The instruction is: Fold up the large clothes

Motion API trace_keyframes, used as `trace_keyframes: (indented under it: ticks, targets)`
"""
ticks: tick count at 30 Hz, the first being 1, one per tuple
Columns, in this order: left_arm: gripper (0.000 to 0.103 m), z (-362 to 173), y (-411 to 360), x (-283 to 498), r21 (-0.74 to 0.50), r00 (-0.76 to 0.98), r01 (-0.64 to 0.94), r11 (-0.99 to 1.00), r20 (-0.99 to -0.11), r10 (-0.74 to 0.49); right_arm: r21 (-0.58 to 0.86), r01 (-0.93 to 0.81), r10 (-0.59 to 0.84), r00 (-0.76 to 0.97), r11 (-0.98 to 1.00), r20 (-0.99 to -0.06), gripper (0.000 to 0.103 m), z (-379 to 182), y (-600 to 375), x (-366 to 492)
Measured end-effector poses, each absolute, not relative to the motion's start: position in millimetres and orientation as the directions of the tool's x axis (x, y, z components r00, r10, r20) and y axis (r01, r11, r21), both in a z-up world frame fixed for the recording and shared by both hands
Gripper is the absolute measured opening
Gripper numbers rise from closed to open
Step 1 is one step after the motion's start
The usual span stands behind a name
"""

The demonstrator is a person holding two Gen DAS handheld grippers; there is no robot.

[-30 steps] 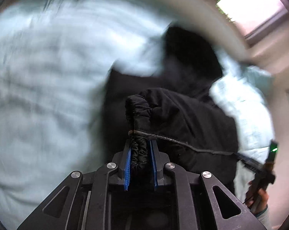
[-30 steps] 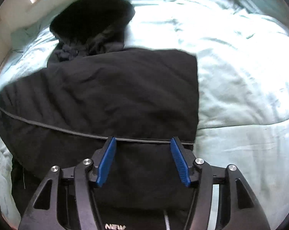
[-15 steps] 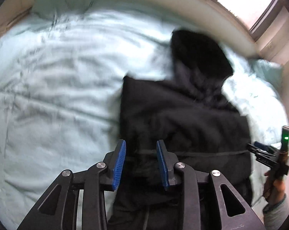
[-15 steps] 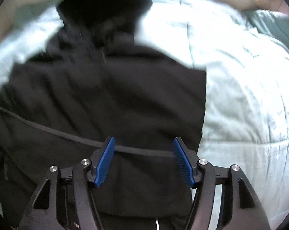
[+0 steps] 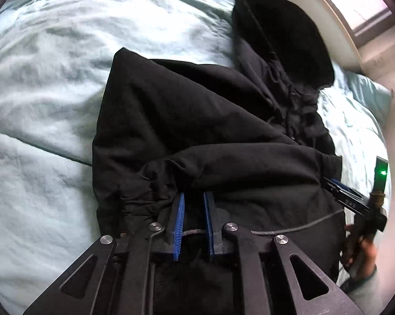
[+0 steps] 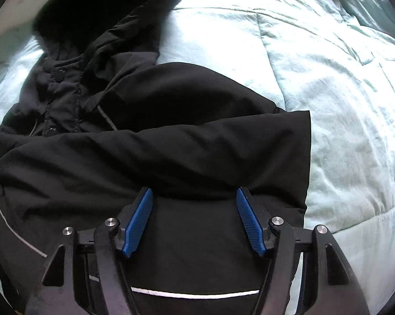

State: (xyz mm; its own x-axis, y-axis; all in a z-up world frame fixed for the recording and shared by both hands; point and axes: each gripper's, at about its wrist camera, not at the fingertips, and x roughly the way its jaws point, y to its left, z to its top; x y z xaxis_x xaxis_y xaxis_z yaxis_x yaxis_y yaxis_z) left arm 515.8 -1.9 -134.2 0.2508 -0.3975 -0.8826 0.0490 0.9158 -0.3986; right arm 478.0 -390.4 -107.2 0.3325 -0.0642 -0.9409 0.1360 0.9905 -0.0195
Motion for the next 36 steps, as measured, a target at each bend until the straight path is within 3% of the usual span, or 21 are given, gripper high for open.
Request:
trace_keyframes:
  ticks: [6,8,9,10,12,14,16,21,27,36]
  targets:
    - [0.019,-79,7,468,-0.442,0.291,0.191,0.876,-0.827,-0.481,0.023,0.051,-0.001,0.423,0.998,-0.906,0.067,-50,-387,410]
    - [0.033,-74,7,454,-0.461,0.284,0.216,0.861,-0.814,-0.507,0.059,0.045,0.033,0.444,0.997,-0.896,0.068,-35,-384,380]
    - [0.05,-77,6,450,-0.452,0.28,0.215,0.866,-0.821,-0.498,0.059,0.044,0.034,0.44,0.997,-0.897,0.068,-33,-382,367]
    - [0.059,-88,4,447,-0.425,0.276,0.189,0.885,-0.842,-0.463,0.044,0.05,0.019,0.423,0.998,-0.906,0.068,-36,-381,357]
    - [0.058,-112,1,449,-0.416,0.26,0.132,0.9,-0.861,-0.436,0.016,0.065,-0.01,0.378,0.998,-0.926,0.068,-55,-380,343]
    - [0.046,-142,2,451,-0.411,0.229,0.068,0.909,-0.881,-0.415,-0.003,0.082,-0.026,0.286,0.997,-0.958,0.067,-90,-379,343]
    - [0.045,-142,-2,451,-0.394,0.233,0.067,0.917,-0.887,-0.398,0.041,0.104,0.011,0.274,0.994,-0.962,0.067,-99,-385,343]
    - [0.045,-103,-14,450,-0.347,0.262,0.164,0.923,-0.887,-0.38,-0.006,0.071,-0.025,0.274,0.997,-0.962,0.067,-68,-391,349]
    - [0.045,-48,-23,489,-0.331,0.39,0.235,0.914,-0.829,-0.401,0.056,0.086,0.013,0.434,0.995,-0.901,0.067,6,-408,381]
    - [0.045,-16,-36,619,-0.33,0.498,0.197,0.923,-0.778,-0.384,0.185,0.096,0.098,0.569,0.978,-0.816,0.067,31,-411,524]
